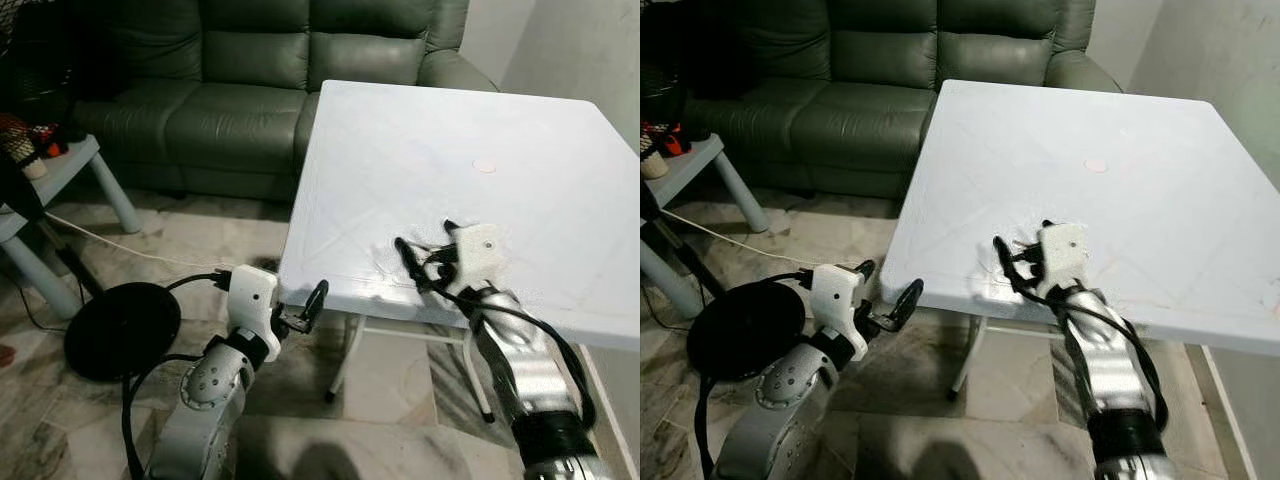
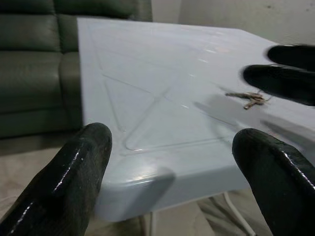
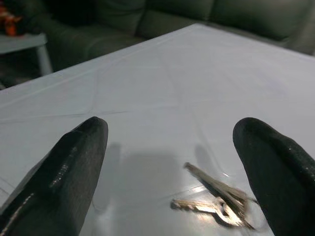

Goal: Hang keys on a hook

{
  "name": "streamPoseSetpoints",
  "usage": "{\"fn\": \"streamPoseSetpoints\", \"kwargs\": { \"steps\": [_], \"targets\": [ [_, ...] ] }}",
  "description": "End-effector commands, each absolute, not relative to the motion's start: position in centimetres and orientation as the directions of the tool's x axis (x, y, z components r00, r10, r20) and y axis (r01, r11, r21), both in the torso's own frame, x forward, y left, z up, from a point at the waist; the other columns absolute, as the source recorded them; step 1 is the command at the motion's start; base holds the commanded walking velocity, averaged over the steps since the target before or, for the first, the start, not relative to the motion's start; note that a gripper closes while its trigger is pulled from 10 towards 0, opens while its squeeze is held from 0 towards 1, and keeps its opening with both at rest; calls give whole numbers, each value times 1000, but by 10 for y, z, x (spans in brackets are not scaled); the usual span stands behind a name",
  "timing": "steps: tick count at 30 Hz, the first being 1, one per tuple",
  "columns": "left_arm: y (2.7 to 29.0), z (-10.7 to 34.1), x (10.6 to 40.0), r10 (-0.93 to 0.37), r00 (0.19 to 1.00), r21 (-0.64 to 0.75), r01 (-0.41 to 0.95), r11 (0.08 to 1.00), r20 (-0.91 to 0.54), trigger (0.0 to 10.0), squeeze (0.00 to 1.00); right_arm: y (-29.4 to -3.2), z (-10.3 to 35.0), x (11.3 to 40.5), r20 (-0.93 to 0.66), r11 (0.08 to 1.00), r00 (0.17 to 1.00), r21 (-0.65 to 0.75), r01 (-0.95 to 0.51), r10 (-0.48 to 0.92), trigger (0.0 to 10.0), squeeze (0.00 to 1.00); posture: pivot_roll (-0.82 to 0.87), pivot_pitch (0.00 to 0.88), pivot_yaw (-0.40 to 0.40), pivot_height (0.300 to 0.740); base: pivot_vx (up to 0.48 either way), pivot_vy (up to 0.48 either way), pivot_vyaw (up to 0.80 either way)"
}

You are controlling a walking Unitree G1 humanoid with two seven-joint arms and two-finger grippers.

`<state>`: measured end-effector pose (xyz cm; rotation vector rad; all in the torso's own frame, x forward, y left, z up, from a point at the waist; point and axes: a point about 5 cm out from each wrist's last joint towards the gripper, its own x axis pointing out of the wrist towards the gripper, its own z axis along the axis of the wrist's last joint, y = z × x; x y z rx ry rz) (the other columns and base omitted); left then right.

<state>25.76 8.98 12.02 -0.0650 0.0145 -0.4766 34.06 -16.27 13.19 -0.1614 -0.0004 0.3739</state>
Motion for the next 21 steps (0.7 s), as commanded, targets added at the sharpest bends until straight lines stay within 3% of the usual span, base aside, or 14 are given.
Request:
{"fn": "streamPoseSetpoints", "kwargs": {
  "steps": [1,14,21],
  "targets": [
    [88,124,254,-472,882,-60,471,880,6,10000,0,-161,133,347,-61,903,919,-168,-395,390,10000,0,-4,150,-31,740,0,0,0],
    [80,124,239,-477,879,-82,474,877,-24,10000,0,-182,143,374,-107,905,925,-194,-378,364,10000,0,3,220,-45,740,0,0,0],
    [80,123,237,-466,884,-88,462,883,-36,10000,0,-214,158,378,-92,908,916,-130,-399,389,10000,0,2,229,-49,740,0,0,0]
  ]
}}
